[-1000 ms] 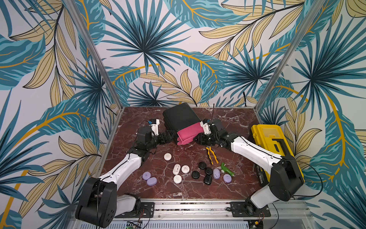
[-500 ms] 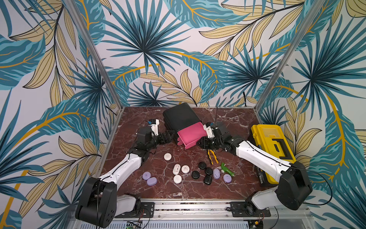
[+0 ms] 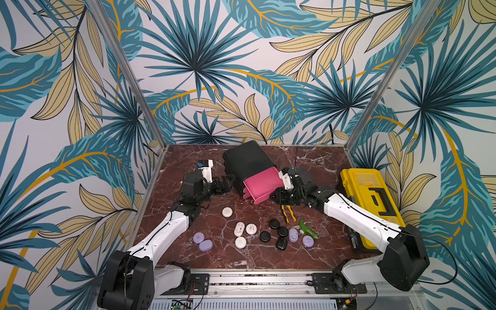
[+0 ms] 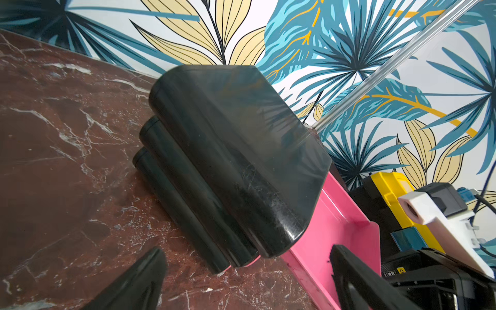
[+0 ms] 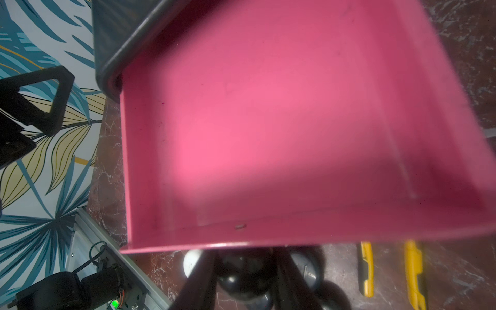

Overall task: Put the bluetooth earphones in the drawer according to color
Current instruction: Open the drawer in the storage box, then pick up the Bluetooth earphone from the center of the board.

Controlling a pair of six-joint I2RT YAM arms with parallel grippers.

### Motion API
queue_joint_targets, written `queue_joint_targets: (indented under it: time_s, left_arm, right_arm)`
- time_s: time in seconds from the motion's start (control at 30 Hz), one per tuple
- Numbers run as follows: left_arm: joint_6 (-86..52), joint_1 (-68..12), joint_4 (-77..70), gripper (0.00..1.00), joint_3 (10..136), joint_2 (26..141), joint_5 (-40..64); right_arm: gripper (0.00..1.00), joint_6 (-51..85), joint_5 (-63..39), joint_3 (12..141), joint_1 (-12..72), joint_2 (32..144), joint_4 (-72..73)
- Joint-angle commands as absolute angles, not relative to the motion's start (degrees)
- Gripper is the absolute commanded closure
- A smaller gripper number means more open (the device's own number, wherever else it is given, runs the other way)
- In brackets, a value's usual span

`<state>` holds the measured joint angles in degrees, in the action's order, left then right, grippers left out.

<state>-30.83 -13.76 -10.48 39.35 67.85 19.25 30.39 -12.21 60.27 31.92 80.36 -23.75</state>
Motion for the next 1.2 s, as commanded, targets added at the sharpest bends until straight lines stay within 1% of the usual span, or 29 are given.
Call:
queue_joint_targets:
  time_s: [0.0, 0.07, 0.17, 0.33, 0.47, 0.63, 0.8, 0.97, 1.17]
  left_arm:
    - [-29.5, -13.4, -9.5, 0.00, 38.0, 66.8, 18.2]
    - [-29.6, -13.4, -9.5, 0.00, 37.9, 66.7, 18.3]
    - [-29.8, -13.4, -9.5, 0.00, 37.8, 66.2, 18.2]
    - [-31.0, -13.4, -9.0, 0.00, 37.5, 64.9, 18.6]
    - [-34.0, -13.4, -8.4, 0.00, 36.4, 62.5, 21.4]
    - [-37.5, -13.6, -6.7, 0.00, 33.4, 58.0, 24.9]
    - [-38.5, -14.0, -2.2, 0.00, 31.9, 54.5, 28.2]
    - [-38.6, -15.4, 3.4, 0.00, 29.7, 47.8, 28.6]
    - [-38.8, -16.3, 11.4, 0.00, 27.5, 40.8, 29.1]
  right_arm:
    - [0.66, 30.4, -11.0, 59.7, 32.0, 80.4, -23.4]
    - [0.65, 30.4, -11.2, 59.6, 32.0, 80.8, -23.3]
    - [0.59, 30.5, -11.2, 59.5, 32.1, 80.4, -23.3]
    - [0.45, 30.3, -10.9, 59.6, 32.0, 78.5, -24.1]
    - [0.40, 30.1, -10.3, 59.4, 32.1, 76.8, -25.5]
    - [0.37, 29.7, -10.0, 59.0, 32.0, 75.3, -25.7]
    - [0.37, 29.6, -10.1, 61.0, 32.1, 76.9, -26.7]
    - [0.35, 30.5, -8.8, 59.3, 32.1, 71.1, -27.8]
    - [0.33, 32.4, -6.9, 54.0, 32.1, 64.1, -30.8]
